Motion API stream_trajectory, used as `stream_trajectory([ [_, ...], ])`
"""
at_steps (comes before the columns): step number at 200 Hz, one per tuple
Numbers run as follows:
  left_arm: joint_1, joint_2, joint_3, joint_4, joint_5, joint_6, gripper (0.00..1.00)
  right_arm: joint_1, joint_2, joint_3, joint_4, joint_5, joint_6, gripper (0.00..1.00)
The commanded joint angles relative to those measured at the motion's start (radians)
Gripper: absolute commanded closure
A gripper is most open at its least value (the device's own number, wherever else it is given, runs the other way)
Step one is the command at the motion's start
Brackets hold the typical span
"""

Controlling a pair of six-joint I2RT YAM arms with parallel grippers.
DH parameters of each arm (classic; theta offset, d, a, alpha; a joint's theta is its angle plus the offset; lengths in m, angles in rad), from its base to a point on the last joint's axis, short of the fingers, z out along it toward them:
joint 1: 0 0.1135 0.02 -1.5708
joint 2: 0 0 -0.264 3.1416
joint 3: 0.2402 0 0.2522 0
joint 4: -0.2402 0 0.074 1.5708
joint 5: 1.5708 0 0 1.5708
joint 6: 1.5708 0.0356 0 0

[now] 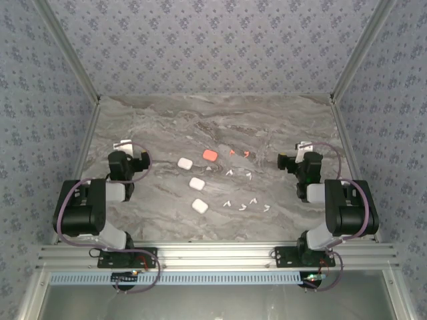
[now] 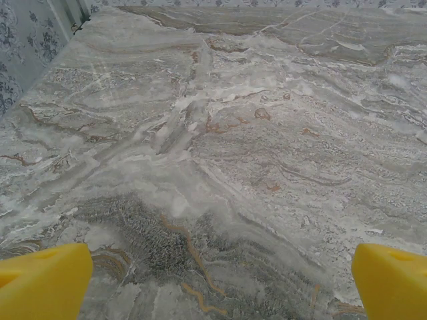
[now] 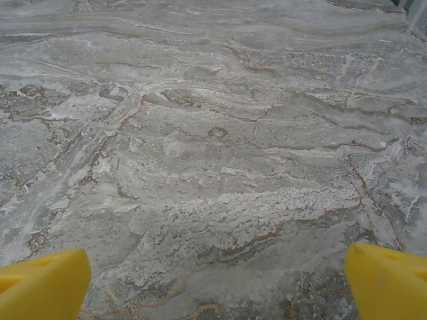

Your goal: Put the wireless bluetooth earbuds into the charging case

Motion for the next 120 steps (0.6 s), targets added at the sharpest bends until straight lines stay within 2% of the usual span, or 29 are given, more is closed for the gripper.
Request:
stream_trajectory([
  [1, 0.000, -0.001, 0.016, 0.002, 0.016, -0.009, 0.01, 0.004, 0.000, 0.025, 0.002, 0.020, 0.001, 0.00],
  [120, 0.000, -0.002, 0.016, 0.002, 0.016, -0.012, 0.01, -0.011, -0.001, 0.027, 0.000, -0.009, 0.010, 0.00],
])
